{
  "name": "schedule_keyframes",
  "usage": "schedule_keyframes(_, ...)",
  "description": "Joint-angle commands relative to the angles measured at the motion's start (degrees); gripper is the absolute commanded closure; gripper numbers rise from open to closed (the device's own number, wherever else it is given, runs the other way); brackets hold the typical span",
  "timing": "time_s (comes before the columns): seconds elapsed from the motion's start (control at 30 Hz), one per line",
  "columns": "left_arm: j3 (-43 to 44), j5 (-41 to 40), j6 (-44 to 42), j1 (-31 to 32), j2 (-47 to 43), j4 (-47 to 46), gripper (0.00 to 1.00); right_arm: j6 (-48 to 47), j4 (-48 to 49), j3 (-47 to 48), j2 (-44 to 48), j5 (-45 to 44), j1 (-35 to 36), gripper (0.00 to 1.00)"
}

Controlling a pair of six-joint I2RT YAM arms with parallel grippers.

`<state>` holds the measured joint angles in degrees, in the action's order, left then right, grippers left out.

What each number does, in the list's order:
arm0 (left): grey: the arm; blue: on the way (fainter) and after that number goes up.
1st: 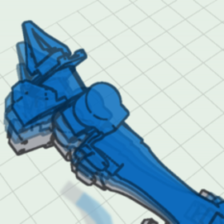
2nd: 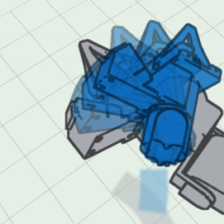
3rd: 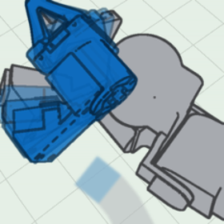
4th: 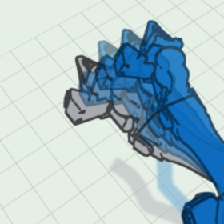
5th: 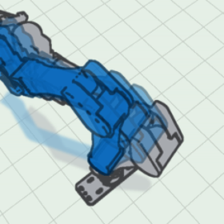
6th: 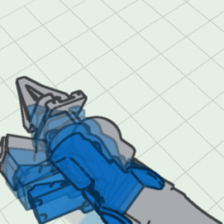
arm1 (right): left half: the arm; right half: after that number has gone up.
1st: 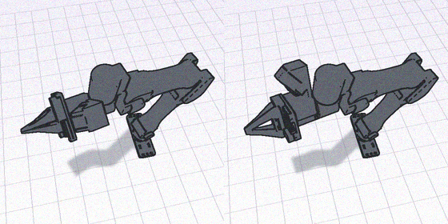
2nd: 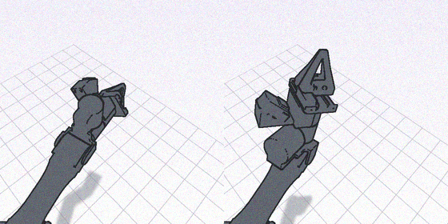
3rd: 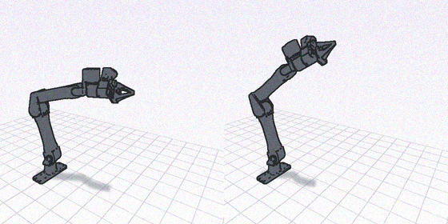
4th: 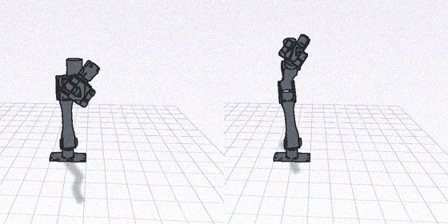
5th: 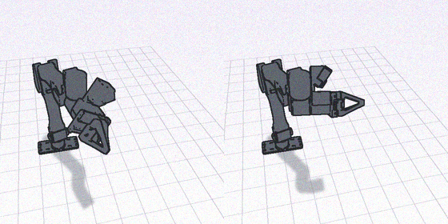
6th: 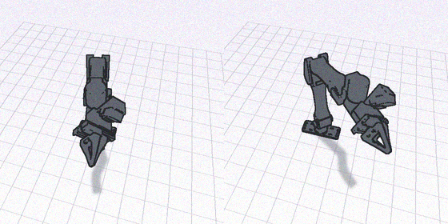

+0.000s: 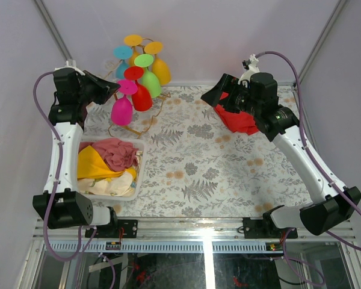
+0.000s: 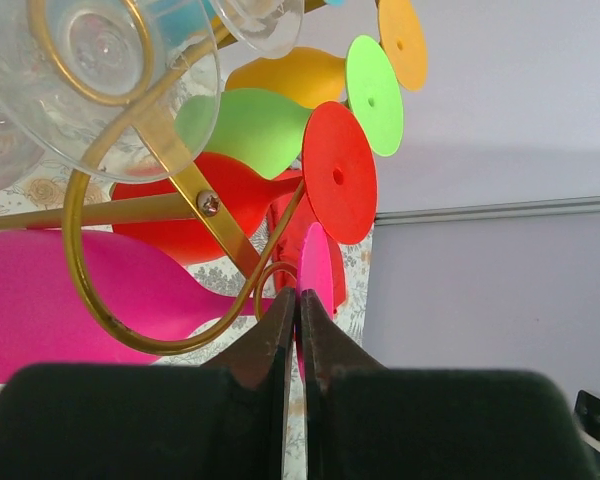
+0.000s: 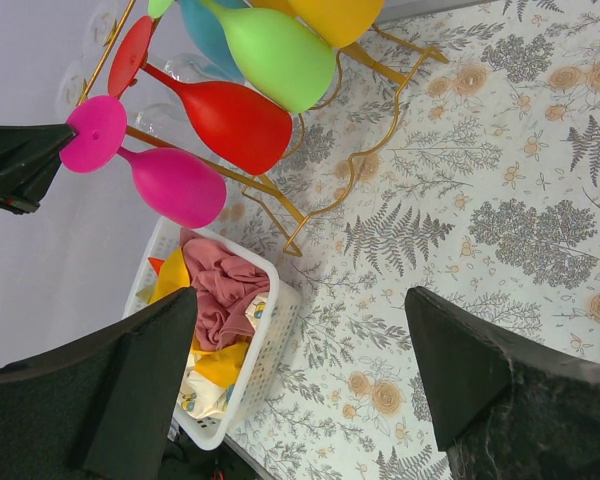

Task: Take the wine glass off the wine glass rack
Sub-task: Pick up the wine glass from the wine rack.

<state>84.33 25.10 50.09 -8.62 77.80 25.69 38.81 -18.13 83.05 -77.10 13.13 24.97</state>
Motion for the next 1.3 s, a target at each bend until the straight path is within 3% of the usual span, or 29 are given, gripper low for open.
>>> schedule_keyframes(0.0, -0.66, 0.68, 1.84, 0.19, -1.58, -4.41, 1.00, -0.32, 2.12, 0.75, 0.81, 0.67, 0.34, 0.08)
schedule_keyframes(1.27, -0.45, 8.75, 5.30, 0.24, -4.76, -8.47, 1.00, 0.30, 2.38, 0.06, 1.00, 0.94, 0.34, 0.08)
